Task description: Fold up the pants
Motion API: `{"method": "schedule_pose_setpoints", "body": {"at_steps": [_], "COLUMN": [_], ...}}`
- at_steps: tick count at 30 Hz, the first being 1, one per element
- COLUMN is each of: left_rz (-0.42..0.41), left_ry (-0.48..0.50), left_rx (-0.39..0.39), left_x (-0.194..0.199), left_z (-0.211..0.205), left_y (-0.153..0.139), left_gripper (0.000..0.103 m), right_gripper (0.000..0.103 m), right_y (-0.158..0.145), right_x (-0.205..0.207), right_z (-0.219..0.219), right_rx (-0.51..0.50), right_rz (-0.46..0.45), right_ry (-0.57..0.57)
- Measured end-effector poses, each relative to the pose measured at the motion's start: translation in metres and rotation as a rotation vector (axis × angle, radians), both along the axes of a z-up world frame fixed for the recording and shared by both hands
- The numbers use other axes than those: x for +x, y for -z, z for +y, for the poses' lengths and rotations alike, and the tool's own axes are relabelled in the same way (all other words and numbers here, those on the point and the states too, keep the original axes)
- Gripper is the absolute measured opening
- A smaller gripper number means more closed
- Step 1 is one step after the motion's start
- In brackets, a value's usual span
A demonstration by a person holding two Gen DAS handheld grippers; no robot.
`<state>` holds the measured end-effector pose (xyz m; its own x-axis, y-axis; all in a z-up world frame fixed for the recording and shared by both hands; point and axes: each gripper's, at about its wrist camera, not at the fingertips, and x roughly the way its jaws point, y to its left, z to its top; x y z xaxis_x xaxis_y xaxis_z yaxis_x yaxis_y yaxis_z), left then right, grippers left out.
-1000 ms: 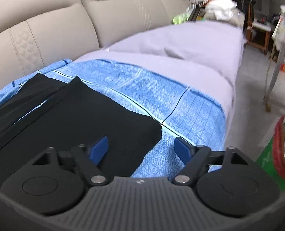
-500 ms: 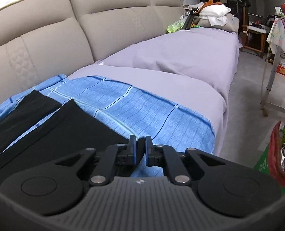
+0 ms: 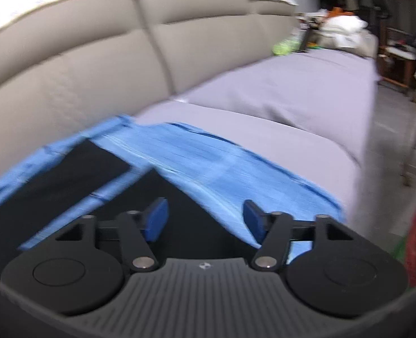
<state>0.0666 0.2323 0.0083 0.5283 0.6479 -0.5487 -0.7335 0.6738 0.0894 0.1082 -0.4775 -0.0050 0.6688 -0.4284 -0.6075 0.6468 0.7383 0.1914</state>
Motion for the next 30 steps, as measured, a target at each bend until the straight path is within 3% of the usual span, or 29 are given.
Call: {"method": "schedule_pose_setpoints", "body": {"at_steps": [3, 5, 9, 13, 21, 24, 30], "left_rz": [-0.055, -0.062, -0.060, -0.099, 0.018, 0.031, 0.068], "left_ry": [0.085, 0.137, 0.184, 0.190, 0.043, 0.002, -0.082], "left_rx": [-0.062, -0.140, -0.266, -0.357, -0.345, -0.373, -0.378], "left_x": [0.024, 0.051, 0.113, 0.172, 0.267, 0.282, 0.302], "left_z": [0.001, 0.003, 0.005, 0.009, 0.014, 0.022, 0.033], "left_y": [-0.025, -0.036, -0.041, -0.028, 0.025, 0.040, 0.065], "left_gripper": [0.083, 0.086, 0.088, 0.101, 0.101, 0.101, 0.103], "right_gripper": [0.092, 0.102, 0.103, 0.103, 0.103, 0.103, 0.103], "right_y": [-0.018, -0.027, -0.031, -0.016, 0.030, 0.043, 0.062], "right_x": [0.035, 0.067, 0.128, 0.194, 0.302, 0.333, 0.369], "right_z": [0.022, 0.040, 0.073, 0.107, 0.170, 0.183, 0.210], "right_rx": [0.031, 0.047, 0.105, 0.161, 0.142, 0.137, -0.044], "right_rz": [-0.023, -0.007, 0.047, 0.148, 0.297, 0.330, 0.446], "right_ry": [-0.092, -0.165, -0.267, -0.334, -0.376, -0.350, -0.303]}}
